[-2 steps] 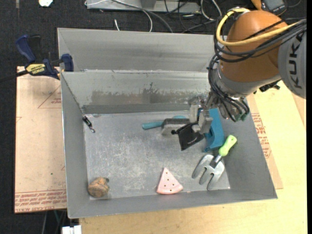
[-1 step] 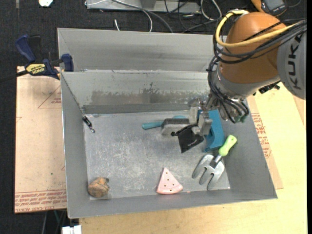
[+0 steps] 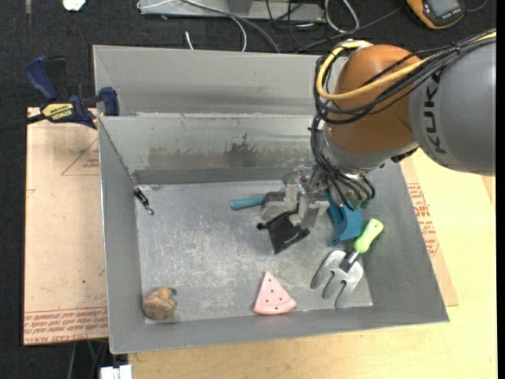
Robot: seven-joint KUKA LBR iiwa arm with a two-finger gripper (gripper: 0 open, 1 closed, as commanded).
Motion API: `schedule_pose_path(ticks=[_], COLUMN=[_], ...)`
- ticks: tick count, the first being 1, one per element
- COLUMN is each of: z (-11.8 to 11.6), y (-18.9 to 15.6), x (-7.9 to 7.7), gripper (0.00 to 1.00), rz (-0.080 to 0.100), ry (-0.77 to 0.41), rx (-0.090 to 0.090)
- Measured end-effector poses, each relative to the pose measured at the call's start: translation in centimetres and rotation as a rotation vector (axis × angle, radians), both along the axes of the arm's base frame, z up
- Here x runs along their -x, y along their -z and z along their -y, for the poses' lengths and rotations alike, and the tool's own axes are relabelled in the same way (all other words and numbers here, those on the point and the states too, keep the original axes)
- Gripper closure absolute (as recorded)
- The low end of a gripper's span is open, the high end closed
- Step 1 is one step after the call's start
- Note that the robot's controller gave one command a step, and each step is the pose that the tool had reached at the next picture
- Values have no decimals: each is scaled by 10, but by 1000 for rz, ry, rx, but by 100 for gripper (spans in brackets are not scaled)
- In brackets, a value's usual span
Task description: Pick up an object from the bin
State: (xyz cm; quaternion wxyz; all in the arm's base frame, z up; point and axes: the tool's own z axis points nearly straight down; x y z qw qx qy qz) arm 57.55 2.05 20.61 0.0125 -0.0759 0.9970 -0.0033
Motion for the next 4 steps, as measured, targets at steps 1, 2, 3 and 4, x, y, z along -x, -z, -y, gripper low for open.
schedule_pose_path(ticks=[1, 2, 3, 4], z=[-5, -25, -25, -29], y=[23, 89, 127, 128], x=[3, -10, -1, -5], gripper=[100, 100, 100, 100], rz=[1, 7, 16, 17], ry=[43, 36, -3, 124], rx=[-2, -3, -2, -6])
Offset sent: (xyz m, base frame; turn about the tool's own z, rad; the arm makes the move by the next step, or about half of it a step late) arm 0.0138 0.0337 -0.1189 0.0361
